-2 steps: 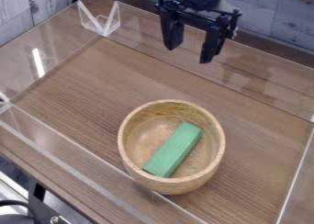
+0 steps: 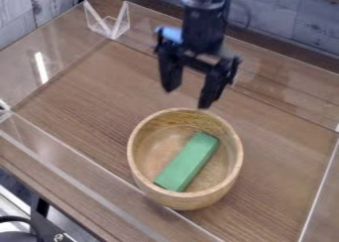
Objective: Move green stick from inside the wooden bowl to the table next to it
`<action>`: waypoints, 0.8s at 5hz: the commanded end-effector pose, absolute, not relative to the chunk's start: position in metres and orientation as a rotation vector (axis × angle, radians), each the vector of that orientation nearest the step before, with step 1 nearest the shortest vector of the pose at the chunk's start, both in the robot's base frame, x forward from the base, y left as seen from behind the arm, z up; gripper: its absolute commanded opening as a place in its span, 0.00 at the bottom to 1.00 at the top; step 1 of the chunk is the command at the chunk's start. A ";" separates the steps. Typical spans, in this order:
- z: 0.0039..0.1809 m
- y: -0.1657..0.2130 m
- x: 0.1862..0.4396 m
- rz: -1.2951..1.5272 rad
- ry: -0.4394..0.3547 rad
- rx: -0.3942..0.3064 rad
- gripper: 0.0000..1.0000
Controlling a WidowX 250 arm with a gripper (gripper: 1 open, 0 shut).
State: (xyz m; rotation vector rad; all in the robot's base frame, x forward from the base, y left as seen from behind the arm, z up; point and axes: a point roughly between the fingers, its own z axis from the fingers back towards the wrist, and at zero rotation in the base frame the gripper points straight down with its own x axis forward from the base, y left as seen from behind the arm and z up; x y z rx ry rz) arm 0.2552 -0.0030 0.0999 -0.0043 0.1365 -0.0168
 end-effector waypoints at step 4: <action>0.073 -0.015 0.213 -0.010 0.049 0.009 1.00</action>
